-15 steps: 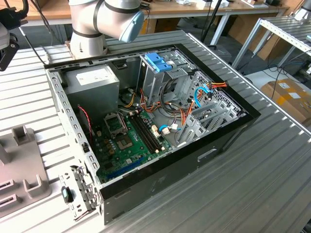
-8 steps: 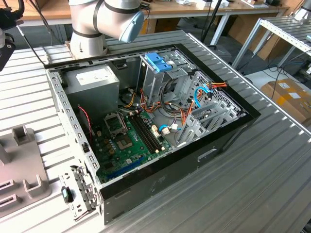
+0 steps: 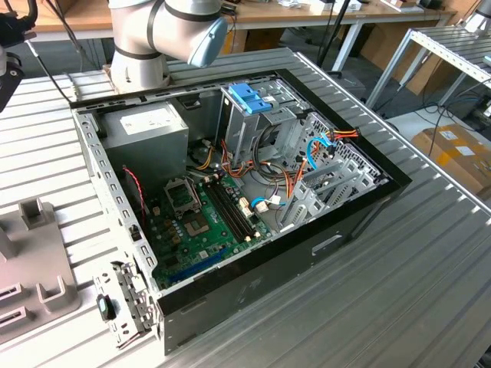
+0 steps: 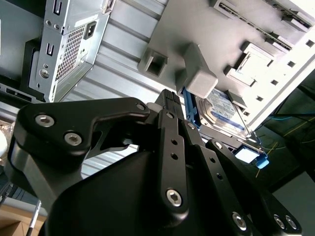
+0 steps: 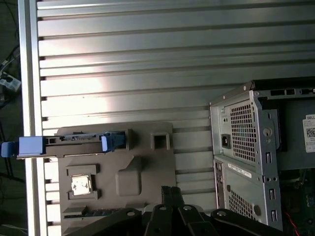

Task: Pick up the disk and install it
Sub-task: 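Reach for the disk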

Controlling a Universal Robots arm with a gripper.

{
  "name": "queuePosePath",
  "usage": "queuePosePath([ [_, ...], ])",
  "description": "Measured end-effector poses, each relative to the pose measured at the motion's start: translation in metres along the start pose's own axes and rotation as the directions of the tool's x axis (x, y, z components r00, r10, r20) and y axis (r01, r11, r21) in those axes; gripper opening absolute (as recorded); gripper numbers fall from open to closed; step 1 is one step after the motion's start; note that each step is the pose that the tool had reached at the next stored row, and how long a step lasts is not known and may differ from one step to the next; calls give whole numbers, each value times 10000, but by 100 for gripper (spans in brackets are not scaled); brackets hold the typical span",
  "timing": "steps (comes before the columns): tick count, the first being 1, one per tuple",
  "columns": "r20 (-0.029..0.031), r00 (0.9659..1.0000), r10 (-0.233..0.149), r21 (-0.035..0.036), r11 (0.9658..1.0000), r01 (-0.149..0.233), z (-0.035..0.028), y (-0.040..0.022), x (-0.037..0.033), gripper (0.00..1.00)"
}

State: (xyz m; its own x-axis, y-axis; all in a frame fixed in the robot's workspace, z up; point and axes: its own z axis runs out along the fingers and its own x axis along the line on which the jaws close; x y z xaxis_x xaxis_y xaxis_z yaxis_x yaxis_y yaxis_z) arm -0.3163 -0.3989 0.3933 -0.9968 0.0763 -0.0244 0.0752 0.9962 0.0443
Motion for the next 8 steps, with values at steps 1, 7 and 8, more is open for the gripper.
queuePosePath([
  [1,1,10000,0,-1,10000,0,0,0,5,11],
  [7,0,10000,-1,0,10000,1,0,-3,34,11],
  [8,0,10000,-1,0,10000,1,0,-3,34,11],
])
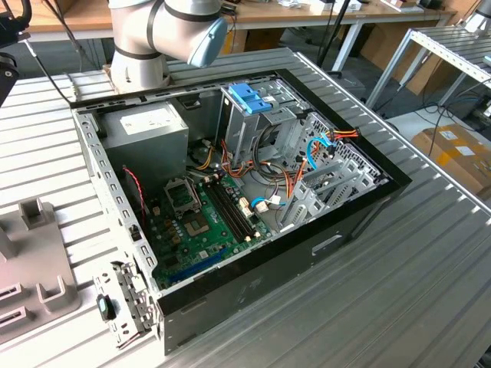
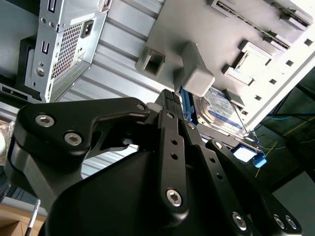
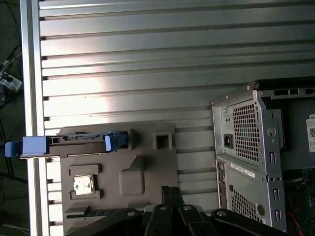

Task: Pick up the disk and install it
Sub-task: 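Reach for the disk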

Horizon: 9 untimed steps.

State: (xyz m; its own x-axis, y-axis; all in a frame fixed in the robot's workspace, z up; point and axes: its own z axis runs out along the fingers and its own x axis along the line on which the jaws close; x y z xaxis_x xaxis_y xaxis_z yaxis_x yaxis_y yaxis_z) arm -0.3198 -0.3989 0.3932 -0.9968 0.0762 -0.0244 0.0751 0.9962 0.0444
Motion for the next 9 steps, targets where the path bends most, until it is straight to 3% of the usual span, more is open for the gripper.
queuePosePath([
  [9,0,10000,0,0,10000,0,2,57,4,11],
])
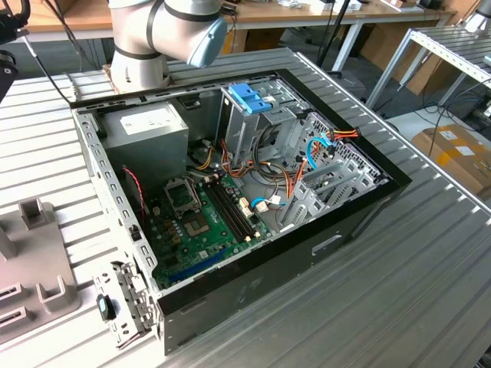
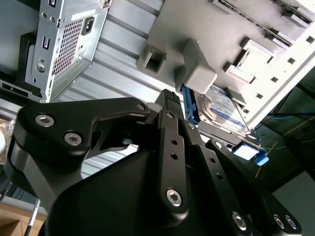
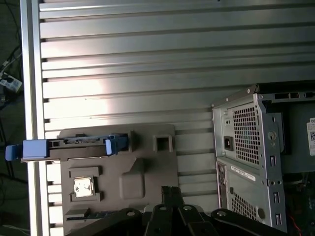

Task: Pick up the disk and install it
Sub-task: 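Reach for the disk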

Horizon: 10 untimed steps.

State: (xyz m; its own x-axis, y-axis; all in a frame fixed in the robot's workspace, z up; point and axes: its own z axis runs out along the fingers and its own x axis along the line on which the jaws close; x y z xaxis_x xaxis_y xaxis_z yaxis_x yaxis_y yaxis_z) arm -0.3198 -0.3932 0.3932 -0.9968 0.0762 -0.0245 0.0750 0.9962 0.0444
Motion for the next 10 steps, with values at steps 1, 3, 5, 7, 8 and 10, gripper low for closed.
queuePosePath([
  [1,0,10000,0,1,10000,0,0,14,1,11],
  [3,1,10000,0,-1,10000,0,2,42,3,11],
  [5,1,10000,0,0,10000,0,3,60,5,11],
  [7,0,10000,1,0,10000,-1,4,85,7,11],
  [8,0,10000,1,0,10000,-1,4,106,8,11],
  [10,1,10000,1,0,10000,-1,6,125,10,11],
])
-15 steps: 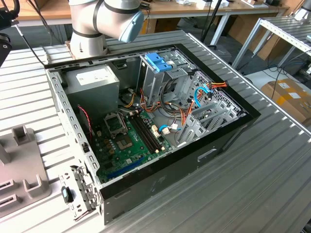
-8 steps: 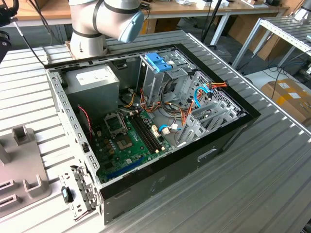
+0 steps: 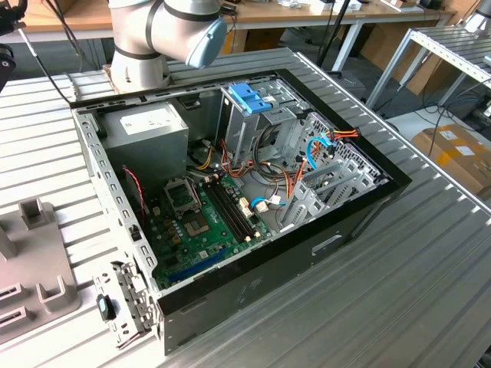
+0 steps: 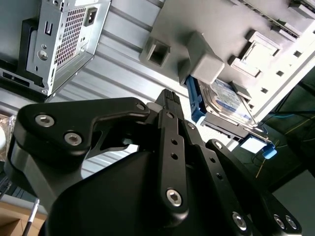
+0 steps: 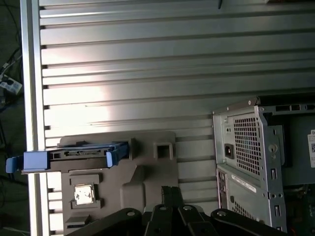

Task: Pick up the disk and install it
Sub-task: 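Reach for the disk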

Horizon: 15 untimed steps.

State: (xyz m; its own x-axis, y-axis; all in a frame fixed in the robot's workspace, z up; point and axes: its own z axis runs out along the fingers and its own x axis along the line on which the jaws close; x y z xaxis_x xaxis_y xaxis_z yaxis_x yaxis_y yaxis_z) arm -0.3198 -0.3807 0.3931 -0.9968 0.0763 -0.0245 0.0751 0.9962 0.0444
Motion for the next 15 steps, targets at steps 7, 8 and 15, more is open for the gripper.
queuePosePath([
  [7,0,10000,-1,1,10000,1,3,53,4,11],
  [8,0,10000,-1,0,10000,1,3,60,5,11],
  [15,-1,10000,0,1,10000,0,4,77,6,11],
])
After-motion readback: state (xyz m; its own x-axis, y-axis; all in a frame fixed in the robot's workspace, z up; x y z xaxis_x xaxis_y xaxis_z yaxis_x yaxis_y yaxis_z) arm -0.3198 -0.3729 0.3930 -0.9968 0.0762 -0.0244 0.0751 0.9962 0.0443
